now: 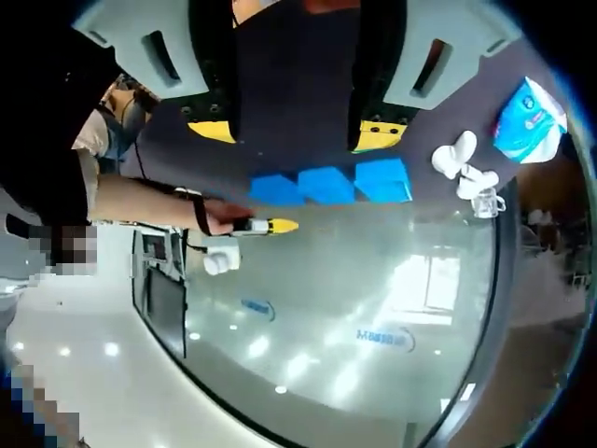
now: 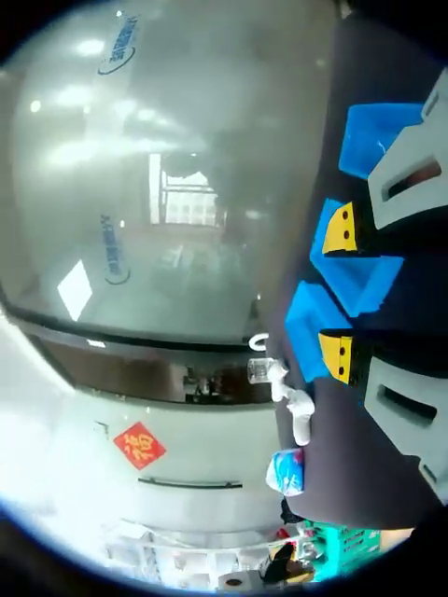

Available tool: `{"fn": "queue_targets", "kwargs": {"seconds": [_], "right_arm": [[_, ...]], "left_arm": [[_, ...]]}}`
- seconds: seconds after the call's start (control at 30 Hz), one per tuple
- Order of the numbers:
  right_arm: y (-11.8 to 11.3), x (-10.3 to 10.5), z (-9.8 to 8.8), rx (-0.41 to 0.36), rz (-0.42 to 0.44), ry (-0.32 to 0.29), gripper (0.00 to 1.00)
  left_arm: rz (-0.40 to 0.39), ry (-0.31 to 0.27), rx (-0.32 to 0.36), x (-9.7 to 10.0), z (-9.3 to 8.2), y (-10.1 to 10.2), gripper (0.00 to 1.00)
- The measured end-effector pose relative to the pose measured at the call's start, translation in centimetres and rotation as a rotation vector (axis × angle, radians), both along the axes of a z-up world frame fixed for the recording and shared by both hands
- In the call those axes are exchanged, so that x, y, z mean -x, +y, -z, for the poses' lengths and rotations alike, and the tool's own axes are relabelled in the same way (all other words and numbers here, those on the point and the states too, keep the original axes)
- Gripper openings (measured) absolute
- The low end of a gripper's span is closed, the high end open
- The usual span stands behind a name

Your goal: Sort the screws, nuts, and washers into the corresponding bins

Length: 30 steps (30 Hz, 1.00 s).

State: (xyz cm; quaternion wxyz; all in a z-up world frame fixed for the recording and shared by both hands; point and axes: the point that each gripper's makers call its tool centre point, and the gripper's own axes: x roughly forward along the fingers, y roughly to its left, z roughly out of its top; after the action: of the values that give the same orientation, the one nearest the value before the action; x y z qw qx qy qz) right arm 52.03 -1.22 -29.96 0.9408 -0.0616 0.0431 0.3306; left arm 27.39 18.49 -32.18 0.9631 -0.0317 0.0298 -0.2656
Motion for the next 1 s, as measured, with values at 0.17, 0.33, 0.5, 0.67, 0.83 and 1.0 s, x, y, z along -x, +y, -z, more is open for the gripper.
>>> {"fn": "queue_targets", "kwargs": {"seconds": [0.17, 0.33, 0.5, 0.67, 0.83, 1.0], "right_arm": [[-1.0, 4.3, 0.4, 0.008, -0.054, -0.005, 0.26], [-1.3, 8.1, 1.5, 0.042, -0.121, 0.006, 0.26], [-1.5, 11.9, 4.2, 0.131, -0.212, 0.104, 0.25], [-2.8, 13.9, 5.5, 0.190, -0.252, 0.157, 0.25], [-4.1, 14.3, 5.3, 0.222, -0.283, 0.172, 0.24], [-5.1, 14.2, 5.4, 0.307, -0.313, 0.195, 0.24]], "left_arm": [[0.063, 0.019, -0.009, -0.1, 0.8, -1.0, 0.45], [0.131, 0.024, 0.003, 0.1, 1.0, -2.0, 0.45], [0.140, 0.014, -0.071, -0.1, 1.5, -2.7, 0.45], [0.164, 0.026, -0.058, 0.0, 1.7, -3.2, 0.45], [0.174, 0.038, -0.057, 0.1, 1.8, -3.5, 0.45], [0.182, 0.048, -0.064, 0.3, 2.2, -3.8, 0.45]]}}
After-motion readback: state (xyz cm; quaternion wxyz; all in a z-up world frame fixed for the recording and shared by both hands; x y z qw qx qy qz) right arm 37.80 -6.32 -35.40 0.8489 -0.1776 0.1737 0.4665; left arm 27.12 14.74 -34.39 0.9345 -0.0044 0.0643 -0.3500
